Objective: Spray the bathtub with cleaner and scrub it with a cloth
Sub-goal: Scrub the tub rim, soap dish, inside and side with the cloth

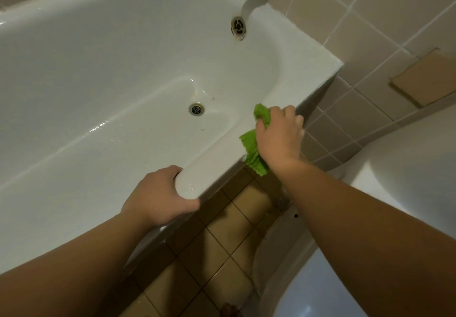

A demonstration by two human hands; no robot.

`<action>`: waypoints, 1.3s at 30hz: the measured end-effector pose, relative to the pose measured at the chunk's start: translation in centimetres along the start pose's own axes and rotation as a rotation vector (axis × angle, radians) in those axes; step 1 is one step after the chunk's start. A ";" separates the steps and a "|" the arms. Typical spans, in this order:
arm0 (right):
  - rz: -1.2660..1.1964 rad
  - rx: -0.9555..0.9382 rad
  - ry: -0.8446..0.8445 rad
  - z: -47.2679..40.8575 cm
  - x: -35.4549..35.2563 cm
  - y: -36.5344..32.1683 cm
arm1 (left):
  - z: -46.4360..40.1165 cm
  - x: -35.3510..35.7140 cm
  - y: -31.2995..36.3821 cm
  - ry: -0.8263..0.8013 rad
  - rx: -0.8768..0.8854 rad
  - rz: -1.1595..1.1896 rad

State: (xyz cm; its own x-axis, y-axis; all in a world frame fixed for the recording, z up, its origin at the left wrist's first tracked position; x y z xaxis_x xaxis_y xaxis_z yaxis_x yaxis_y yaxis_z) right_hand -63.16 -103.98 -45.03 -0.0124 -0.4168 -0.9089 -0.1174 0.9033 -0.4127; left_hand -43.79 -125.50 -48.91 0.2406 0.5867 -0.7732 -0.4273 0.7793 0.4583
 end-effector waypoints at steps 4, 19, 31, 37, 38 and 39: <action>0.007 -0.093 -0.023 0.7 -0.1 0.7 | -0.4 -0.4 2.1 0.040 0.035 0.001; 0.000 -0.022 0.021 -4.9 -0.8 3.2 | -2.2 -0.6 6.6 0.199 0.023 -0.191; -0.149 0.011 0.063 -4.0 -0.3 4.5 | -3.5 -0.6 8.5 0.199 0.064 -0.258; -0.149 -0.053 0.016 -1.2 0.0 2.4 | -3.8 -0.4 8.7 0.183 0.060 -0.272; -0.163 -0.105 -0.010 0.2 0.2 2.3 | -3.8 -0.4 8.7 0.179 0.056 -0.278; -0.165 -0.137 -0.039 1.0 0.2 2.3 | -3.7 -0.6 8.8 0.176 0.052 -0.285</action>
State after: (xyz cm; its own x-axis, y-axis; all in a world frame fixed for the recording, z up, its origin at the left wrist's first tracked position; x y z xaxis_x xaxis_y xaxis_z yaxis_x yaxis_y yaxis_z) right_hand -62.41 -101.91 -46.22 0.0564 -0.5514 -0.8323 -0.2485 0.7997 -0.5466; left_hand -50.93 -119.80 -46.07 0.1879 0.3006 -0.9351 -0.3184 0.9193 0.2315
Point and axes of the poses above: each hand's wrist, its own z-axis away from the middle knuckle, its own x-axis out of the palm, y = z × x, the point moved 5 cm from there along -z, towards the middle knuckle, and after that the axes turned 9 degrees about -z, right-handed, at the moved point
